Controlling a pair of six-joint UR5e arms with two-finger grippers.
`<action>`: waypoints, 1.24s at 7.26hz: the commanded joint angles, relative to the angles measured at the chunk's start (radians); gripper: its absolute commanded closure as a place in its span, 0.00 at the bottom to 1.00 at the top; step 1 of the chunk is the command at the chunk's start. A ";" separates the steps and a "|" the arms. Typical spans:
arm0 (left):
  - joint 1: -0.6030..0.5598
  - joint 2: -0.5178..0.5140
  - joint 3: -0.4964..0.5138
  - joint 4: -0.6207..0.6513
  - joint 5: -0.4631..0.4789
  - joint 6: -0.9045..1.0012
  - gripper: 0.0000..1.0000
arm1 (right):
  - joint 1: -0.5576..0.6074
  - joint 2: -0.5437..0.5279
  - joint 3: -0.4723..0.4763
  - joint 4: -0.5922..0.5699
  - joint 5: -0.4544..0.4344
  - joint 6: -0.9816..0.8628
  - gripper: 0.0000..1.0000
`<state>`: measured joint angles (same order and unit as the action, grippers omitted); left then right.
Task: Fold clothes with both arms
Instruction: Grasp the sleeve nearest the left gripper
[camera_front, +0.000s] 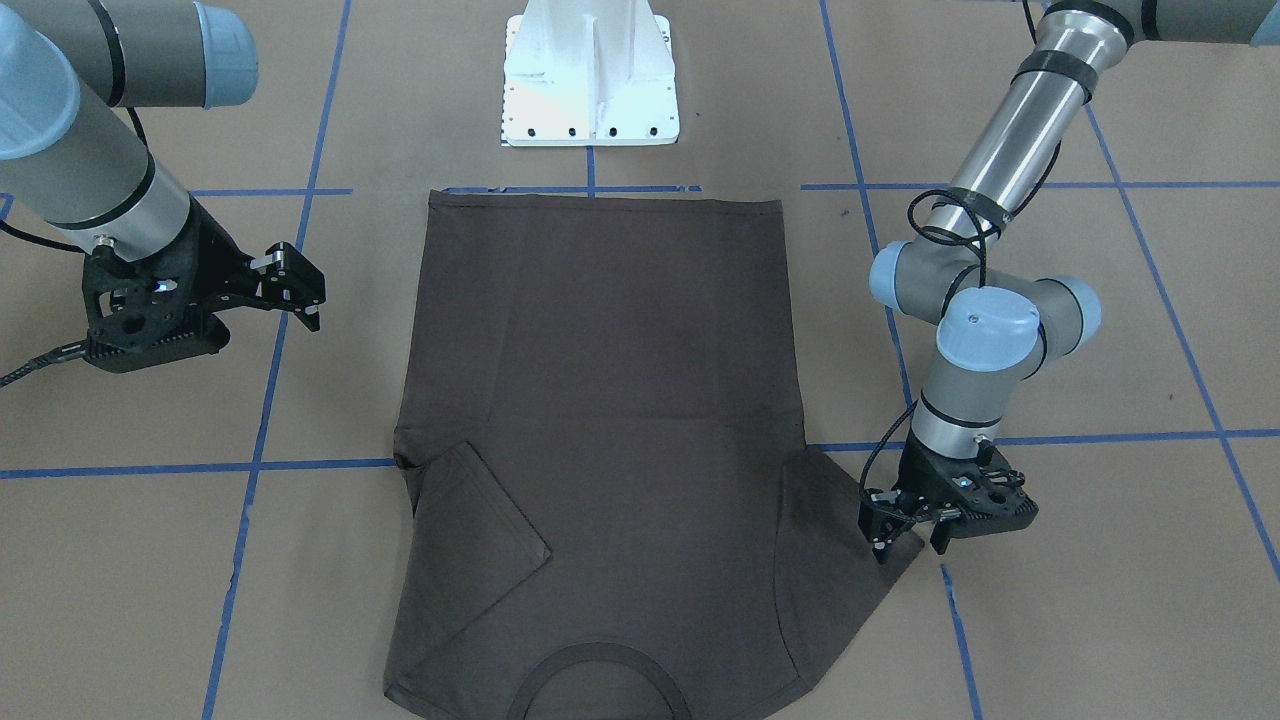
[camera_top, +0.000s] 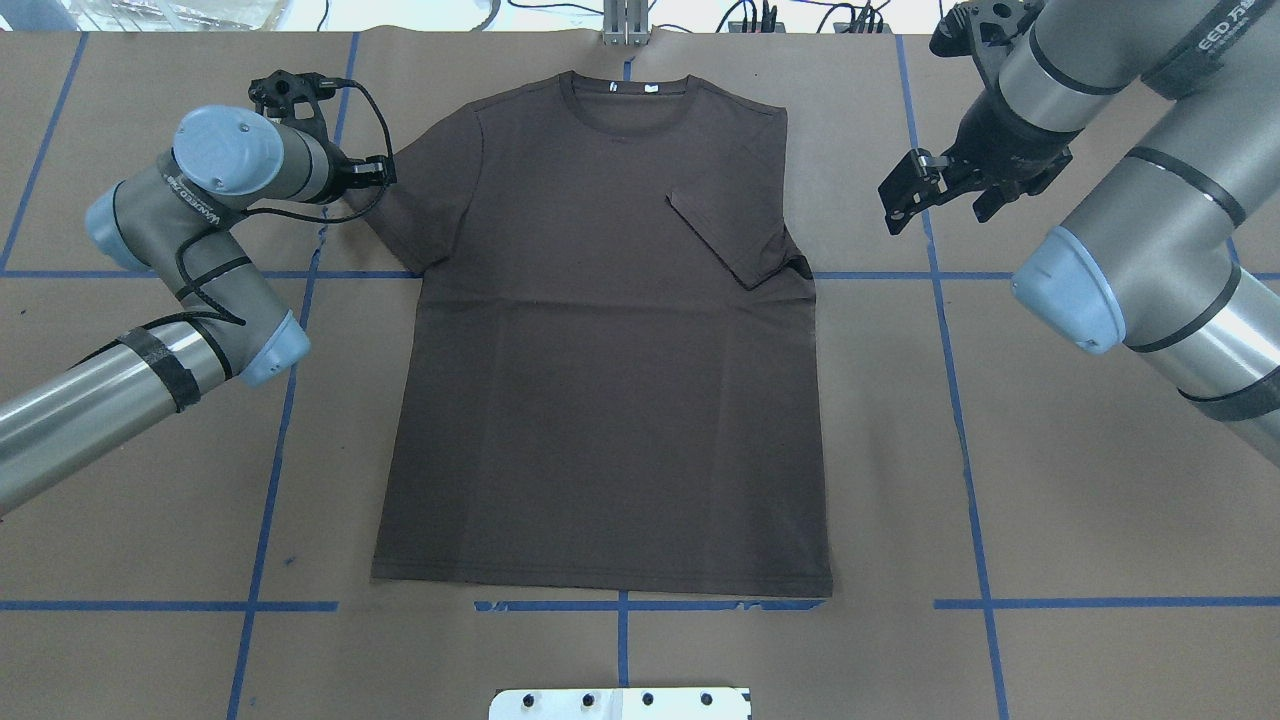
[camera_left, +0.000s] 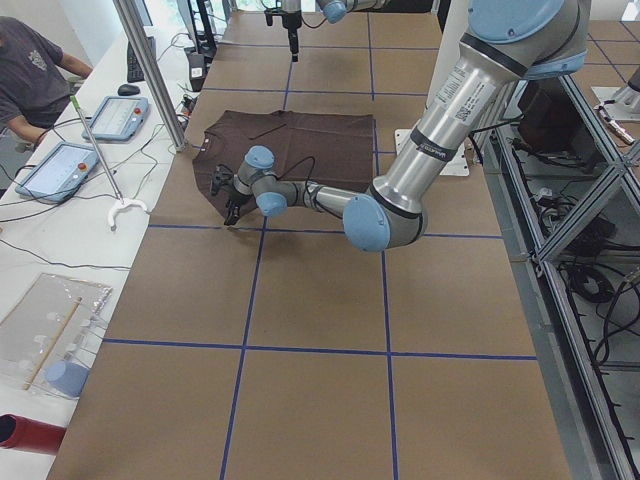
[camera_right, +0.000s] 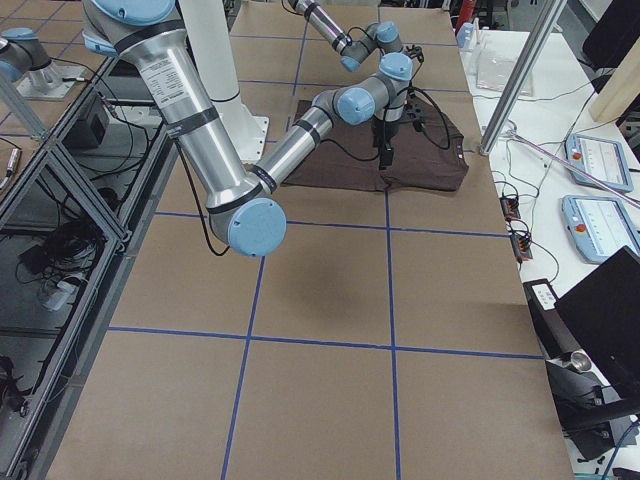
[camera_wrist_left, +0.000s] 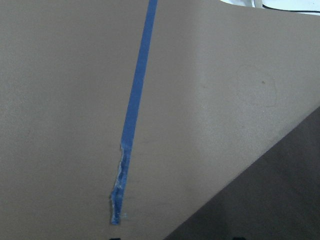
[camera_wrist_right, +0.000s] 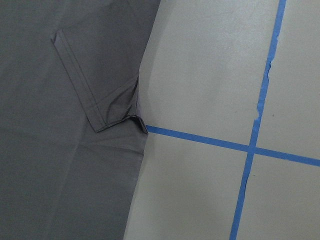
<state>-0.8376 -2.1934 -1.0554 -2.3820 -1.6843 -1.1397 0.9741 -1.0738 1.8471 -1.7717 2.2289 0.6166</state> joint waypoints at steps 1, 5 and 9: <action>0.000 0.000 0.000 0.001 0.000 0.000 0.46 | 0.000 0.000 0.000 -0.002 0.000 0.000 0.00; 0.000 -0.005 -0.026 0.015 -0.008 0.000 1.00 | 0.001 0.000 0.000 0.000 0.000 0.000 0.00; 0.000 -0.176 -0.149 0.307 -0.028 -0.076 1.00 | 0.003 -0.005 0.003 0.000 0.002 -0.008 0.00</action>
<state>-0.8387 -2.2852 -1.1821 -2.1738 -1.7029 -1.1645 0.9766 -1.0762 1.8483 -1.7718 2.2303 0.6112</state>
